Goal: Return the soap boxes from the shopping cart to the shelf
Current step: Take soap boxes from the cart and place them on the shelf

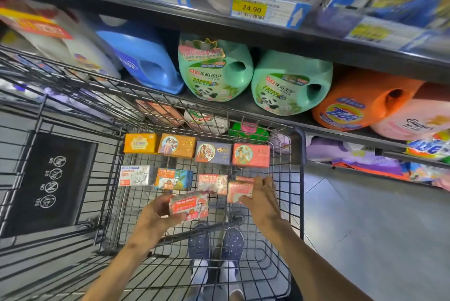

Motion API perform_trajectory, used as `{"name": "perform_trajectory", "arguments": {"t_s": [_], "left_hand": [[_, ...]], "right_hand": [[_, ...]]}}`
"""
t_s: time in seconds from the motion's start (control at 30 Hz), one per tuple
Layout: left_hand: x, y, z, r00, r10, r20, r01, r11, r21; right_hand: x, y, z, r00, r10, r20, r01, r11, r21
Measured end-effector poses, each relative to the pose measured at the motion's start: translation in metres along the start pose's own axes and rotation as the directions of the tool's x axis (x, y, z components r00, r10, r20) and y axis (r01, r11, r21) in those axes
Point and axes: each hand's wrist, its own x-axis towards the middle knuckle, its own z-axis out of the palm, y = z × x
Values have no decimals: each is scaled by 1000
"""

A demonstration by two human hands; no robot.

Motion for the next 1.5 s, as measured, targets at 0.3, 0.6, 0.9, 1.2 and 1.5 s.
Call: {"name": "perform_trajectory", "arguments": {"t_s": [0.3,0.6,0.9,1.2,1.5], "left_hand": [[-7,11,-1,1000,8,4,-8,1000,-1],[-33,70,-14,990,134,38,-137,988,76],[-127,236,8,885,412,218,-442,890,112],[-238,386,147,585,588,558,-773,614,163],[-333,422,340,331,539,774,-890,452,66]], "right_hand": [[-14,11,-1,973,-213,-92,218,975,41],[-56,-34,-70,995,-99,-9,84,796,599],[-182,-25,-230,957,-103,-272,272,650,709],[-347,60,-368,793,111,-599,457,540,707],[-487,201,-432,573,332,-749,520,559,646]]}}
